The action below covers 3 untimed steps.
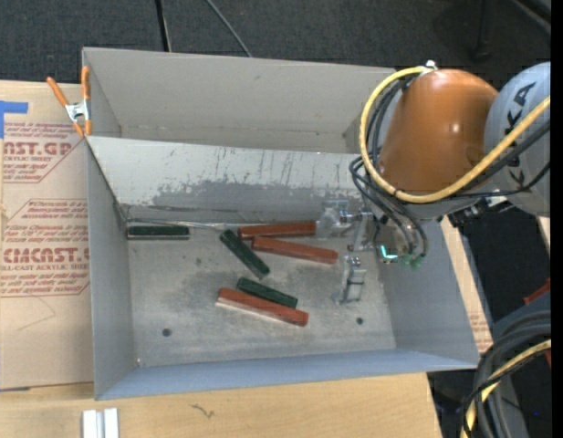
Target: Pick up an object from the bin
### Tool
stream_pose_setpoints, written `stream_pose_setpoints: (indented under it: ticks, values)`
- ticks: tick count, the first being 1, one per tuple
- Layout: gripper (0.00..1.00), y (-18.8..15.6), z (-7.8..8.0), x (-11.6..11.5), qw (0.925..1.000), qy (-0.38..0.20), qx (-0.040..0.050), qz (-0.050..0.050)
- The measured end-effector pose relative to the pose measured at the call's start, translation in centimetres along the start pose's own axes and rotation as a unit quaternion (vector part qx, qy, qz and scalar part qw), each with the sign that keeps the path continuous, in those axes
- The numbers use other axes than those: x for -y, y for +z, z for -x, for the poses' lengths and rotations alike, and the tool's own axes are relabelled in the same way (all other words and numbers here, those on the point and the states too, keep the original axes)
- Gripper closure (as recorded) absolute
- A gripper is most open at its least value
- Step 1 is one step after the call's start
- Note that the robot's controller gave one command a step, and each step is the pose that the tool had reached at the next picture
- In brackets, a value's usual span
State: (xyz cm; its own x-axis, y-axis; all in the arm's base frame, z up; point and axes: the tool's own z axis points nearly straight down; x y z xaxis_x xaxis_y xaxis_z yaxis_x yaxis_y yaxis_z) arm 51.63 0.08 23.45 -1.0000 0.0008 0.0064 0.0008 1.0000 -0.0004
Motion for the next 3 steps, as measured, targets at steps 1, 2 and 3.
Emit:
stream_pose_setpoints:
  ticks: [1,2,3]
  values:
    - [0.0,16.8,-0.3,-7.1,1.0,0.0,0.0017,0.002]
    - [0.0,13.5,-2.1,-5.2,0.9964,0.085,0.0029,0.0]
    - [0.0,13.5,-2.1,-6.2,0.9742,0.226,0.0028,0.001]
